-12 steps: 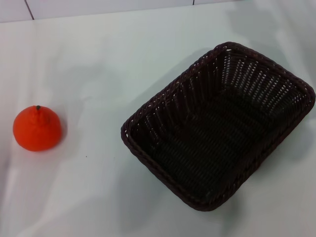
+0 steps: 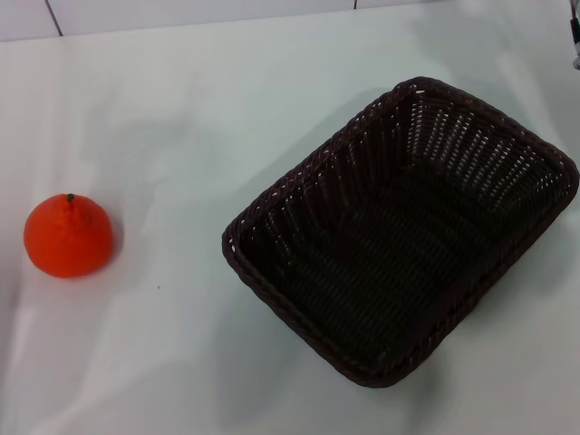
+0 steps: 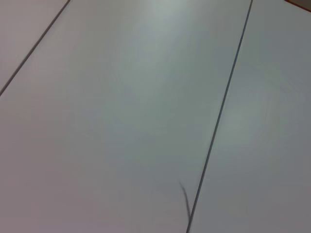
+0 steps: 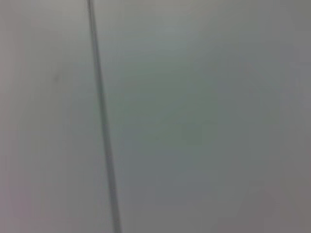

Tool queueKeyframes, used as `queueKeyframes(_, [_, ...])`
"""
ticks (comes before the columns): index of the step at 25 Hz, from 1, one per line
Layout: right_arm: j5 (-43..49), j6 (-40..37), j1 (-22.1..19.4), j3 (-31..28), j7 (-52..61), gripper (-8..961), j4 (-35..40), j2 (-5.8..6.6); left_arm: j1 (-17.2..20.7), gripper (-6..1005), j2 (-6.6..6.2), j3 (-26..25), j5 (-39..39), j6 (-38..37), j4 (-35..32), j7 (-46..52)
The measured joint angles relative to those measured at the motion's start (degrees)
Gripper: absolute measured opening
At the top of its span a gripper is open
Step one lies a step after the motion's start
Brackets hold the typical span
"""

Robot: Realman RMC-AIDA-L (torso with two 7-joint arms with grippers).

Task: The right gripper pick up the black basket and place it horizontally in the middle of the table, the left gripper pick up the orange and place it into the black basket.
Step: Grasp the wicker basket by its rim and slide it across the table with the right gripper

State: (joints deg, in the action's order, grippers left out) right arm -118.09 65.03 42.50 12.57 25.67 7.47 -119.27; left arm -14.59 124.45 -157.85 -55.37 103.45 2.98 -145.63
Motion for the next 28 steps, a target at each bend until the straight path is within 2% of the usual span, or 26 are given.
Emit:
queueKeyframes(3, [4.7, -4.0, 0.0, 7.9, 12.3, 791, 5.2, 0.82, 0.0, 929, -0.04, 0.0, 0.0, -0.2, 0.0, 0.0])
queueKeyframes(5, [11.3, -6.9, -0.5, 15.4, 25.5, 791, 11.5, 1.99, -0.1, 927, -0.1, 0.0, 0.0, -0.3, 0.0, -0.1])
queueKeyframes(7, [21.2, -7.9, -1.2, 22.7, 43.0, 790, 18.3, 4.15, -0.2, 926, -0.15, 0.0, 0.0, -0.3, 0.0, -0.1])
queueKeyframes(9, [31.9, -5.2, -1.5, 28.5, 61.6, 790, 24.8, 7.2, -0.3, 924, -0.23, 0.0, 0.0, -0.5, 0.2, -0.2])
queueKeyframes(10, [35.7, -3.4, -1.4, 29.7, 67.2, 790, 26.8, 8.23, -0.3, 924, -0.26, 0.0, 0.0, -0.6, 0.3, -0.2])
queueKeyframes(12, [45.7, 2.4, -0.8, 31.6, 80.6, 790, 31.8, 11.07, -0.5, 922, -0.27, 0.0, 0.0, -0.9, 0.4, -0.2])
queueKeyframes(14, [54.5, 8.6, 0.3, 31.5, 88.9, 790, 35.9, 12.91, -0.6, 921, -0.26, 0.0, 0.0, -1.1, 0.5, -0.2])
queueKeyframes(15, [58.5, 12.0, 0.9, 31.1, 91.9, 790, 37.9, 13.45, -0.6, 920, -0.26, -0.1, 0.0, -1.2, 0.5, -0.3])
queueKeyframes(17, [64.9, 18.3, 1.9, 30.2, 95.4, 790, 41.6, 14.1, -0.7, 918, -0.27, -0.5, 0.0, -1.5, 0.6, -0.3])
queueKeyframes(21, [74.0, 29.7, 3.8, 27.9, 97.6, 790, 47.2, 14.34, -0.8, 915, -0.35, -1.2, 0.0, -1.9, 0.8, -0.3])
queueKeyframes(24, [79.4, 33.6, 4.7, 27.7, 98.9, 790, 49.1, 14.13, -0.8, 913, -0.35, -1.3, 0.0, -1.7, 1.4, -0.3])
queueKeyframes(28, [86.2, 35.2, 5.7, 28.0, 99.6, 790, 49.2, 13.69, -0.8, 902, -0.35, -1.3, 0.0, -1.4, 1.7, -0.2])
